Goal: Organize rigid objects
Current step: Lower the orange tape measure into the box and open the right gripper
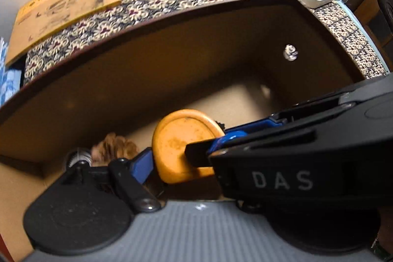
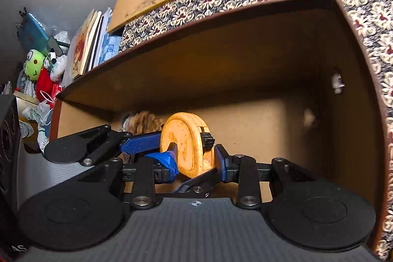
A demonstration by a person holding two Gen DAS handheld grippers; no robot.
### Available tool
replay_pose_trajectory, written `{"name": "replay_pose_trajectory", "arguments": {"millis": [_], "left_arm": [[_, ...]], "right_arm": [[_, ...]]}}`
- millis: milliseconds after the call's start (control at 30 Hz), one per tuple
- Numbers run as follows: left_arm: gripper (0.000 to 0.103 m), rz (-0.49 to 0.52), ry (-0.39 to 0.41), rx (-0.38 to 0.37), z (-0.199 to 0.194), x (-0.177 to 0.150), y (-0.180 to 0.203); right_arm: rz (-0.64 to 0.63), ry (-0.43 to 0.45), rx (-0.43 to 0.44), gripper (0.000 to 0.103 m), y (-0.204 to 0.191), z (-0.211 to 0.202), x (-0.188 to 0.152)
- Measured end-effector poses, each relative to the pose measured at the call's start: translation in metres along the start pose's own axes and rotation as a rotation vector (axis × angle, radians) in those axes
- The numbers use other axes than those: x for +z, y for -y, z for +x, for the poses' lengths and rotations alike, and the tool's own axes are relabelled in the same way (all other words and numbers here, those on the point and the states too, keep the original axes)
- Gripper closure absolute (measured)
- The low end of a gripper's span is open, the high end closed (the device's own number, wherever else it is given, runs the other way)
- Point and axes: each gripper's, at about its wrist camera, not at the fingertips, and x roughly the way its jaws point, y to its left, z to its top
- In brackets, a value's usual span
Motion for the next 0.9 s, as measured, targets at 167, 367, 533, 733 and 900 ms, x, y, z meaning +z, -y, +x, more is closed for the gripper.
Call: {"name": "replay_pose_trajectory", "arguments": {"millis": [167,367,533,733,900], "left_arm": [[0.04,-0.008,-0.014,0.017,0.004,-0.003,-0.012],[0.04,-0.035,-0.013,0.042,0.004,-0.002,-0.024],[0.039,-0.026,0.005,0.064,0.001,-0.002,-0.019],[0.035,-0.024,0.05,0.094,-0.011,0.0,-0.015],[0.033,-0.019,0.083,0.13,-0.024,0.002,-0.009]], "right_arm": [[-0.004,-0.023,0.009,0.087,-0.008,0.011,0.004],[-0.03,-0.016,0.016,0.087,-0.015,0.022,0.014],[-0.055,-0.005,-0.005,0.084,-0.017,0.026,0.016],[-0.064,0.035,0.004,0.084,-0.019,0.019,0.018],[-0.08,0.068,0.023,0.084,-0.024,0.008,0.018]]}}
